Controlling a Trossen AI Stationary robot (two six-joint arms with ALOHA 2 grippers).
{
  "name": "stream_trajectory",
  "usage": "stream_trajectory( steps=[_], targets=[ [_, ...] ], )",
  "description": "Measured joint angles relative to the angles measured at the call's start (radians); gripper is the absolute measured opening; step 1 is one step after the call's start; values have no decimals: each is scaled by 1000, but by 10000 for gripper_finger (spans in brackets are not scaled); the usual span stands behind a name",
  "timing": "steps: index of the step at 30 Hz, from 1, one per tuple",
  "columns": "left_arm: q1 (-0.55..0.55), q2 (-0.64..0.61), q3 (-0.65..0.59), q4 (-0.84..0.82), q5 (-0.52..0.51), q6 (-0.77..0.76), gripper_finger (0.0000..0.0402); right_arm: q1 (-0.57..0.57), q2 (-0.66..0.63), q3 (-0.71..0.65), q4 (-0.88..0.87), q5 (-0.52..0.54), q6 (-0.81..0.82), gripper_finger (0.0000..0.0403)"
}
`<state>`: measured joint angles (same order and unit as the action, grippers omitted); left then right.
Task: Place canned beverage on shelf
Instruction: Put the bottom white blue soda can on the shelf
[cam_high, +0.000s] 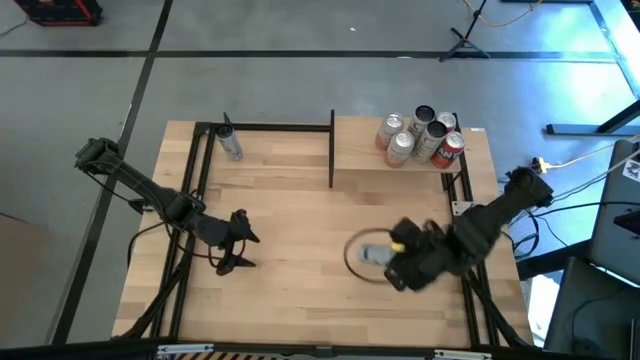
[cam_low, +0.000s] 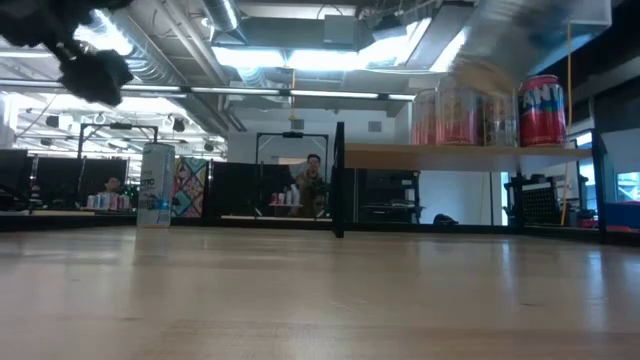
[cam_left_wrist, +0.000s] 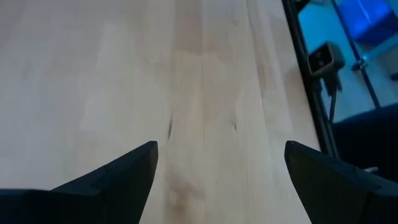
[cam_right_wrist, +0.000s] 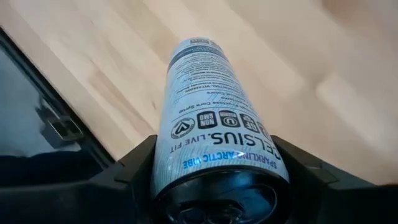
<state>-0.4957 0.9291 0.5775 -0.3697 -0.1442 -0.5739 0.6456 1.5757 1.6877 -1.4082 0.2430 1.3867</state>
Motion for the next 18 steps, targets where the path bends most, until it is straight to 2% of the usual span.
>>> stream_trajectory(
  steps=[6,10,18],
  targets=[
    [0,0,72,-54,-100,22,339,-189,57,61,0,-78,-334,230],
    [3,0,86,-57,-109,20,339,-309,117,61,38,-141,-522,230],
    [5,0,88,-58,-109,-28,339,-468,270,62,31,-308,-708,230]
  ],
)
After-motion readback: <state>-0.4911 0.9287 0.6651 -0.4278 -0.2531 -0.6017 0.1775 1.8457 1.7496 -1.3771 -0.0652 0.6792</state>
